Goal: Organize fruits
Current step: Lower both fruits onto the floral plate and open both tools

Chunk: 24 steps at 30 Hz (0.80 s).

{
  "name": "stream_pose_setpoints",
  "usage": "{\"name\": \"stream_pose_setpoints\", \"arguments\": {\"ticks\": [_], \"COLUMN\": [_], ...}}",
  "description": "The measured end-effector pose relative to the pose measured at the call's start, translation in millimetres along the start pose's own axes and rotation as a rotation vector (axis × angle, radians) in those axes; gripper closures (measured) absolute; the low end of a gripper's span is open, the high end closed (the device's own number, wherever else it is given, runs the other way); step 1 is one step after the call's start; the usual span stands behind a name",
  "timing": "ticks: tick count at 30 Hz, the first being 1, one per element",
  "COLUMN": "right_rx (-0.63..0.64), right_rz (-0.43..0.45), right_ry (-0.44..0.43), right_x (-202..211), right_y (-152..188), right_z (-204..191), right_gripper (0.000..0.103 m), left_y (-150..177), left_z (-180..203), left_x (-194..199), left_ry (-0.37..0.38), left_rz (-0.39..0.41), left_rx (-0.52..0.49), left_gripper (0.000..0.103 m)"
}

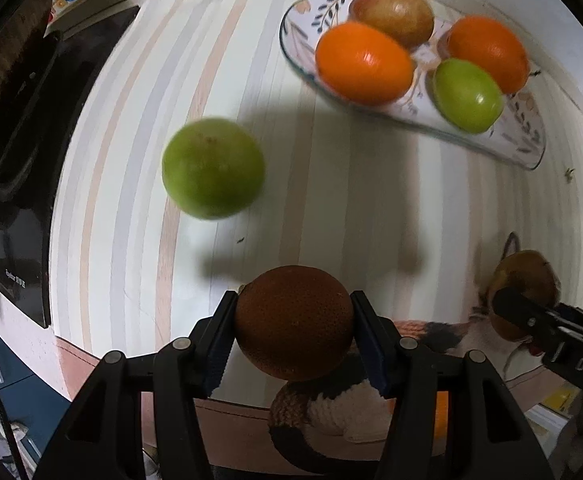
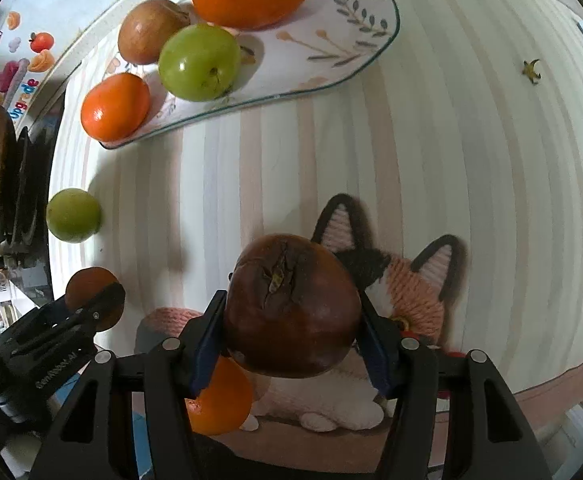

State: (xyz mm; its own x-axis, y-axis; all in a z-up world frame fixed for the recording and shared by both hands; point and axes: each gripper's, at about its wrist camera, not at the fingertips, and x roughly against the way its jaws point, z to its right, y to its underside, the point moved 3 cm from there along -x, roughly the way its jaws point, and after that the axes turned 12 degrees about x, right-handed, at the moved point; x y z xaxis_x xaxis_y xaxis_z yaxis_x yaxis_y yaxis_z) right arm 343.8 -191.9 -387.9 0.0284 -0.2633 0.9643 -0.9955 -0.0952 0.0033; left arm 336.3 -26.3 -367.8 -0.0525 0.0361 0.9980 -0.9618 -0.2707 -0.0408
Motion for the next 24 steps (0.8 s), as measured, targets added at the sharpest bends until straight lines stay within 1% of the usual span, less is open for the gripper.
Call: {"name": "stream_pose_setpoints", "arguments": {"ticks": [3,4,6,8,11,13,14,18,21,24], "right_rx": [0.000,-0.002,-0.015,-0.022,-0.035,-0.043,-0.047,-0.066,-0.086,-0.107], "right_rz": [0.021,0.031,0.060,0.091,0.134,0.152,0.162,0.171,0.155,0.138], "right_ry": [-0.006,-0.009,-0.026,-0.041,-0.056,-0.055,-0.048,-0.019,0.000,-0.002], "right_x": [7.0,12.9,24.7,37.3,54.3,61.9,65.5,67.2,62.4,54.3], "right_y": [-5.3,-5.4,-10.4,-19.3,-39.4,-53.5,-62.2,-93.0,-109.7,-119.7], "right_z": [-1.6,1.1,3.3,5.3,10.1,16.2,20.5,35.9,48.6,53.2], "right_gripper": [0.040,0.040,0.040,0.040,0.040,0.040,0.040,0.040,0.040,0.040], "left_y": [-6.1,-9.1,-18.8,-35.4,-66.6,-87.8,-99.1,-147.1,-174.9,-189.9], "left_z": [7.6,-0.4,4.8,8.3,8.6,11.3,5.8,2.8,7.1,12.1], "left_x": [18.3,28.6,46.0,65.3,85.3,90.2,92.5,80.0,58.3,37.1], "left_ry": [0.042,0.058,0.094,0.133,0.170,0.171,0.166,0.130,0.119,0.126], "left_rz": [0.014,0.020,0.038,0.063,0.089,0.101,0.107,0.095,0.049,-0.010], "left_rx": [0.011,0.014,0.024,0.036,0.050,0.050,0.050,0.031,0.031,0.041], "left_gripper": [0.050,0.050,0.050,0.050,0.050,0.050,0.050,0.050,0.050,0.050]}}
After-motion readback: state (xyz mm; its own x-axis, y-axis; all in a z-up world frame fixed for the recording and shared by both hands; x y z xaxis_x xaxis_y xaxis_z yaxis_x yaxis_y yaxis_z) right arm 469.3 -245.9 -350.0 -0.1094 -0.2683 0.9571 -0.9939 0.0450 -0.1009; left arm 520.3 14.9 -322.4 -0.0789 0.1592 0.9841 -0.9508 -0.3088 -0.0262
